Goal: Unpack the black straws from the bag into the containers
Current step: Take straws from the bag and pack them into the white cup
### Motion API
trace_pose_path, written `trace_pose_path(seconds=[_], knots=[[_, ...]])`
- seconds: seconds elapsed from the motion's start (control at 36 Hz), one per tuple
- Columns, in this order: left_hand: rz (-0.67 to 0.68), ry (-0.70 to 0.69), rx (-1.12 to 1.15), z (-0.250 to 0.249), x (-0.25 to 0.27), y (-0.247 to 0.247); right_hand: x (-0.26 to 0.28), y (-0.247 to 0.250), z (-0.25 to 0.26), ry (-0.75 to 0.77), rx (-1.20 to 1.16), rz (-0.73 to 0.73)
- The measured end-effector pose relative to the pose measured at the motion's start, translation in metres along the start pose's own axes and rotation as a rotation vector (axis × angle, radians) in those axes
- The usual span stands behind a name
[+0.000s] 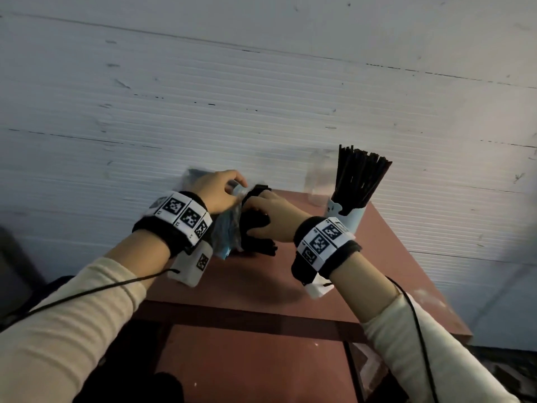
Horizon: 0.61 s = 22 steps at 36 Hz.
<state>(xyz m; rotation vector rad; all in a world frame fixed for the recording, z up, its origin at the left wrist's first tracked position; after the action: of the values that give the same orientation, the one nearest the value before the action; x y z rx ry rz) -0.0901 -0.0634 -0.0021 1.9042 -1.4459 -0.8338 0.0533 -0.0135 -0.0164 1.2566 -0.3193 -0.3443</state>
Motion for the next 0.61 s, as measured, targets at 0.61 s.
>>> trace_pose_path(seconds=[0.61], knots=[[-0.101,0.039,0.022,0.001,-0.003,0.010,-0.006,0.019,-0.023,0.132,-0.389,-0.010]])
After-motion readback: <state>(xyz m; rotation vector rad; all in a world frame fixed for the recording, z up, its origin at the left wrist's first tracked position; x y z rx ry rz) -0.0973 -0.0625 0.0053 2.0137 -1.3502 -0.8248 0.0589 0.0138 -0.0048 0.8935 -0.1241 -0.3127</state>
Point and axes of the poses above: each hand's wrist, its own x-axis away from the middle knuckle, its own y-axis out of the back of the hand, z = x × y, the point moved 3 cm from there along -x, towards the middle knuckle, and after that the axes turned 9 degrees about z, right-handed, at the moved point
